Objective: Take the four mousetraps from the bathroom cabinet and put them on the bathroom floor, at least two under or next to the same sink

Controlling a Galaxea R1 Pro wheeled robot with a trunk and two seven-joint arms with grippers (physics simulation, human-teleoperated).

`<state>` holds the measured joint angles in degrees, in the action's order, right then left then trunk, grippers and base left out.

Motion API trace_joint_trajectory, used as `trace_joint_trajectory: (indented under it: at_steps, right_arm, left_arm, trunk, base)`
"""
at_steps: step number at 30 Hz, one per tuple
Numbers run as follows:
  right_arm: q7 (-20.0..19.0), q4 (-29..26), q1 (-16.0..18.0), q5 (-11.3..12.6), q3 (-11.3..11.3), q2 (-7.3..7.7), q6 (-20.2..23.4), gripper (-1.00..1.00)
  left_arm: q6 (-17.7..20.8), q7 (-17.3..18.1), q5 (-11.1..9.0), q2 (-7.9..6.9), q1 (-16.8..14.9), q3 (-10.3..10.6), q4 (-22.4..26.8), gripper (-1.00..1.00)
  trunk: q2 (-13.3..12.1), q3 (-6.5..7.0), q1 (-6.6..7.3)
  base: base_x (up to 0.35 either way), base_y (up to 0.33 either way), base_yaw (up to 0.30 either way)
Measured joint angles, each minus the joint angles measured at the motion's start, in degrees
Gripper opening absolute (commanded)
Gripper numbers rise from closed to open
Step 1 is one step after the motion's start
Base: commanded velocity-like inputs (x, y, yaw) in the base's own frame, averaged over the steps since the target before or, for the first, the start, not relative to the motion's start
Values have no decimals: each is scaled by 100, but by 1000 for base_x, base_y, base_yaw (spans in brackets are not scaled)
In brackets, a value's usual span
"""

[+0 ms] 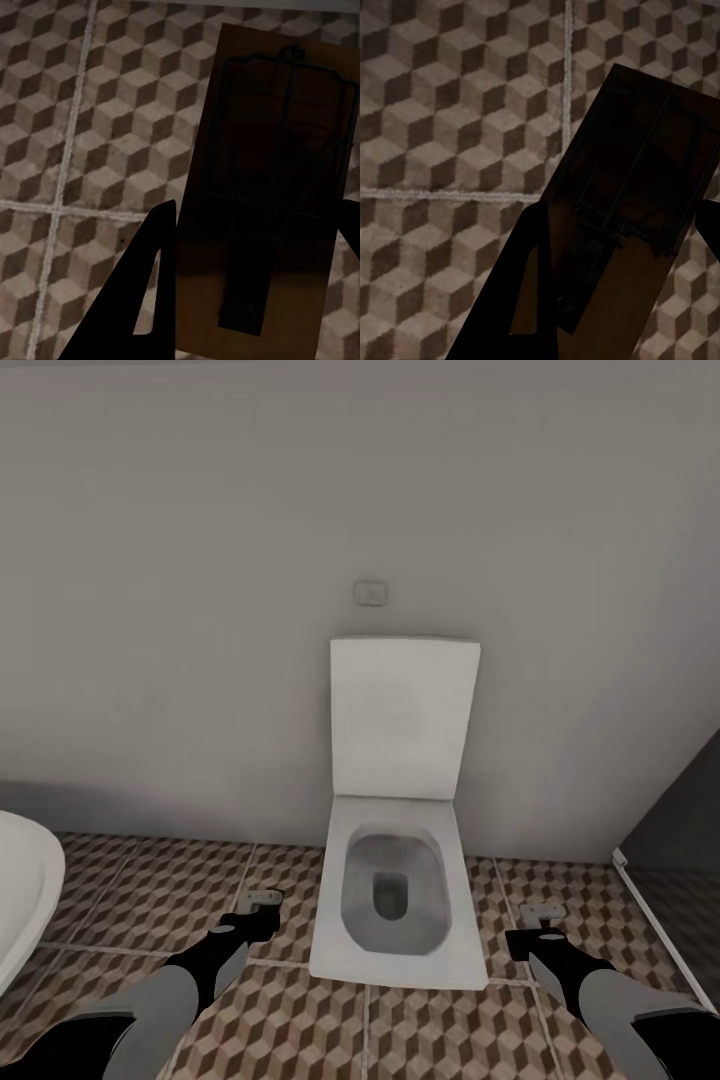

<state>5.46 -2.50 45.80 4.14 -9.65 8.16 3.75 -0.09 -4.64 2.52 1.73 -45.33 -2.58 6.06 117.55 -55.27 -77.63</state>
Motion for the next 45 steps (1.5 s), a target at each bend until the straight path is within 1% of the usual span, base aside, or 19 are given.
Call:
trace_joint_trajectory:
  at_steps: [6,17,25,35,45]
  right_arm:
    - [0,0,0,0,2,0,2,-100]
    - [1,0,0,0,-6,-8,10,-100]
    - [0,0,0,0,-6,-8,9,-100]
    - [0,0,0,0,-5,-3,7,-100]
    - [0,0,0,0,-5,-2,1,-100]
  left_arm:
    - [0,-5,0,1,0,0,0,-100]
    - [0,-4,-7,0,0,0,-8,-100]
    - [0,-5,-9,-2,0,0,-9,-100]
    - [-6,-6,-16,-34,0,-8,-11,-100]
    - [-6,-2,-16,-35,0,-8,-9,-100]
  trunk:
    - [0,0,0]
    - [0,0,0]
    - [0,0,0]
    - [0,0,1]
    - [0,0,0]
  base:
    - [2,0,-21]
    - [0,0,-140]
    - [15,1,-13]
    - [127,44,-1]
    - [19,6,0]
